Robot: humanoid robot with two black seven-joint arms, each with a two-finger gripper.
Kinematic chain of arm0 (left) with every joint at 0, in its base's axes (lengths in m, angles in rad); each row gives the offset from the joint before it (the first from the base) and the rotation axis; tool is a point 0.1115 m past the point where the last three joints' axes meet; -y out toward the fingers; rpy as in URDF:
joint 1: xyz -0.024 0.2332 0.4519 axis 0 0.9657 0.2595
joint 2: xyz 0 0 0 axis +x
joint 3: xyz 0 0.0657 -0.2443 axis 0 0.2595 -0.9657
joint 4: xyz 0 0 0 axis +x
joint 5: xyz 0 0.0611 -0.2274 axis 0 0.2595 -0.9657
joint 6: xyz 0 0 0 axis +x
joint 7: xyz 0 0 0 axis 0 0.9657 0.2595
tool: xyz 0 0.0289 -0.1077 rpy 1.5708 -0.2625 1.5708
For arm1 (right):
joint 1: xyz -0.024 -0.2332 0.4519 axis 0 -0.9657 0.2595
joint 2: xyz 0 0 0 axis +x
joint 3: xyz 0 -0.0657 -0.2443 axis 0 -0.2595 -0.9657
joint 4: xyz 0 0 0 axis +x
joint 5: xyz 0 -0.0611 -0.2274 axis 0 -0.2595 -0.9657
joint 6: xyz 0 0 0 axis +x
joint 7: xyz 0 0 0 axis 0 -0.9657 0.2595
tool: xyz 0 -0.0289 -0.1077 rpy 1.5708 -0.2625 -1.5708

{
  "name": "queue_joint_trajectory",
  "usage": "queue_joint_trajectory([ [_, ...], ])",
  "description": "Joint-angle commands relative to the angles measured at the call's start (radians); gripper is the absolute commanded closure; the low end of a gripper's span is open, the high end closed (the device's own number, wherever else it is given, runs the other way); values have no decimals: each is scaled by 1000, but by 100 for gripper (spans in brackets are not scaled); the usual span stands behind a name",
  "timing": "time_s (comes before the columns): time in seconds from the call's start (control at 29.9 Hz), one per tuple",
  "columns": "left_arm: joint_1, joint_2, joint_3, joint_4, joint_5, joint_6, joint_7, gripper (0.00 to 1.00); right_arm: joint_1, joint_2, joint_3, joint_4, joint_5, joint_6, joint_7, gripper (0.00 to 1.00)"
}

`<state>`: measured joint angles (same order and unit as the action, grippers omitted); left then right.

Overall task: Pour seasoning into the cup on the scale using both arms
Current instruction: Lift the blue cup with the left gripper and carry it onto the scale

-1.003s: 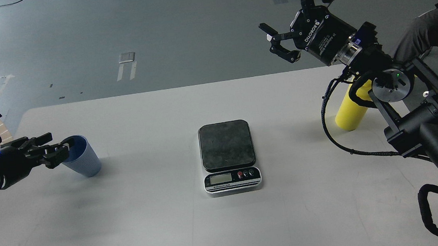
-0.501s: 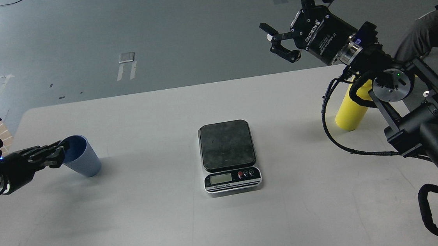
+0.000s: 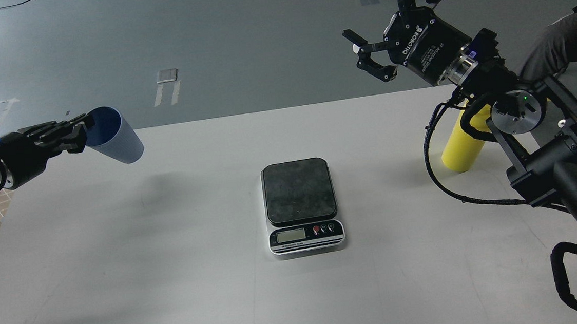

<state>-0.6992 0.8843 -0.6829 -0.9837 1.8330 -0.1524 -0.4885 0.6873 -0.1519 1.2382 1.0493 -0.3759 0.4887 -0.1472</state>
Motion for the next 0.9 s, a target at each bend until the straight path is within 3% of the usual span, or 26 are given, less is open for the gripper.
queue_joint_trajectory([
  [0.0, -81, -77, 0, -53, 2, -97, 0, 100, 0, 0, 6, 2, 0, 0, 0, 0],
  [0.37, -223, -283, 28, -155, 8, -259, 0, 100, 0, 0, 18, 2, 0, 0, 0, 0],
  [0.6, -308, -367, 204, -155, 9, -259, 0, 100, 1, 0, 35, 1, 0, 0, 0, 0],
  [0.87, -299, -461, 256, -136, 116, -248, 0, 100, 3, 2, 37, 0, 0, 0, 0, 0],
])
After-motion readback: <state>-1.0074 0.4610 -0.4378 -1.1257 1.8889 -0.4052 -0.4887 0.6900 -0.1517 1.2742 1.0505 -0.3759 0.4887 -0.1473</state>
